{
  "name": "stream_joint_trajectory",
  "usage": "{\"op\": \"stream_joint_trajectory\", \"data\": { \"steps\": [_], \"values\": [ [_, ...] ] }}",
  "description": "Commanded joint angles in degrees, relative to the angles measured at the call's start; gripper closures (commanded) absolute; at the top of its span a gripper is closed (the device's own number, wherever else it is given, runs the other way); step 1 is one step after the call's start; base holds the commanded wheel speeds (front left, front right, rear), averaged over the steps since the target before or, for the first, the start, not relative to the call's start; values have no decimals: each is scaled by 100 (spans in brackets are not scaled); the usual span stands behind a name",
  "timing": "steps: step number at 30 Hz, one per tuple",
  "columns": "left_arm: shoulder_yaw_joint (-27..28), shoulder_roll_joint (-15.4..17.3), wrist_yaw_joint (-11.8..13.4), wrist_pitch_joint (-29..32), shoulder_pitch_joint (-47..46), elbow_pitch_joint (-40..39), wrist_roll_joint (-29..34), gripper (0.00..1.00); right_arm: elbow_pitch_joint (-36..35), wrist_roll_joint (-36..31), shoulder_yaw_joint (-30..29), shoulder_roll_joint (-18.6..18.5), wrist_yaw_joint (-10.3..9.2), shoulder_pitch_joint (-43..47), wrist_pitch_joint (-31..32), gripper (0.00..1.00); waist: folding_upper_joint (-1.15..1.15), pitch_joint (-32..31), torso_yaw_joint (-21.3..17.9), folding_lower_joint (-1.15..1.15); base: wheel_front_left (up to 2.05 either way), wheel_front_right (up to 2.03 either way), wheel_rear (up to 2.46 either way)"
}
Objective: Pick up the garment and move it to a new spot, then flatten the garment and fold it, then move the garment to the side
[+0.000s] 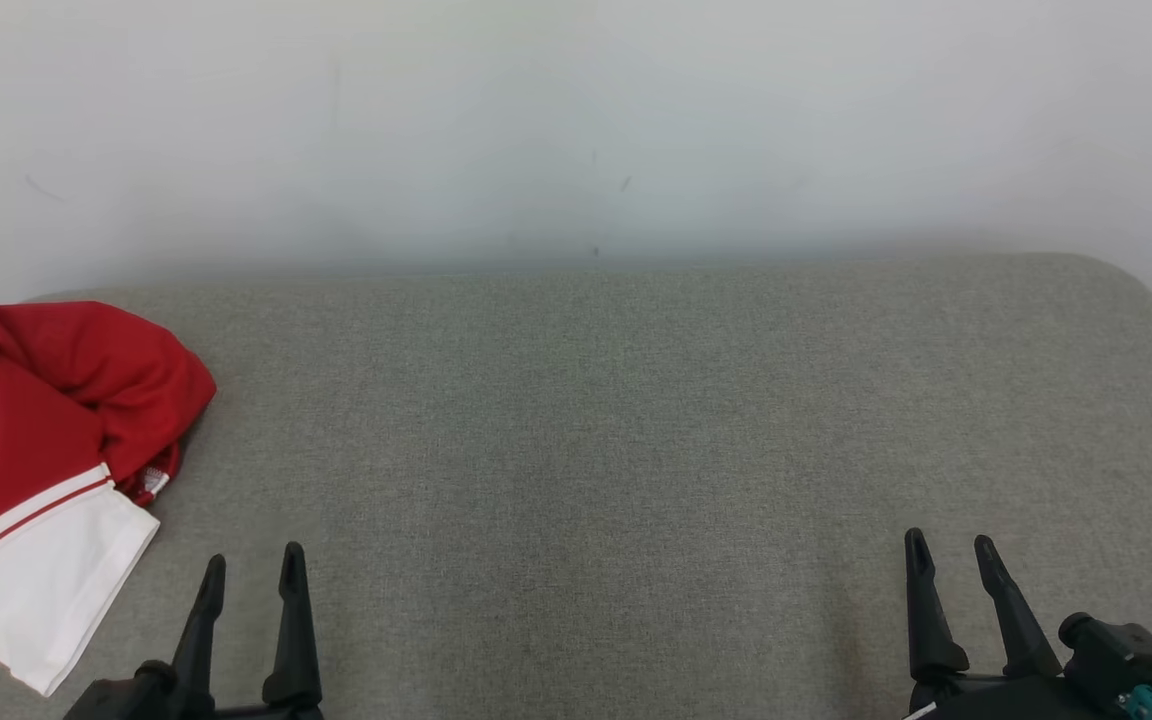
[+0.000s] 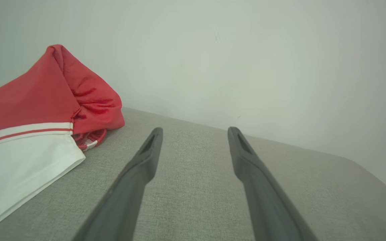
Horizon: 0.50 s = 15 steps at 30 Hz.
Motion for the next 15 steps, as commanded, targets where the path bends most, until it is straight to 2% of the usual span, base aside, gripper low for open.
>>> {"op": "stream_joint_trajectory", "data": {
  "steps": [1,15],
  "values": [
    [78,-5,33,-32,80,-76,157,0,-57,-162,46,-37,-7,42,-69,0,0,0,6,0,0,0,0],
    [445,-7,81,-123,324,9,794,0,-9,-853,206,-39,-8,195,-321,0,0,-37,25,0,0,0,0]
  ]
}}
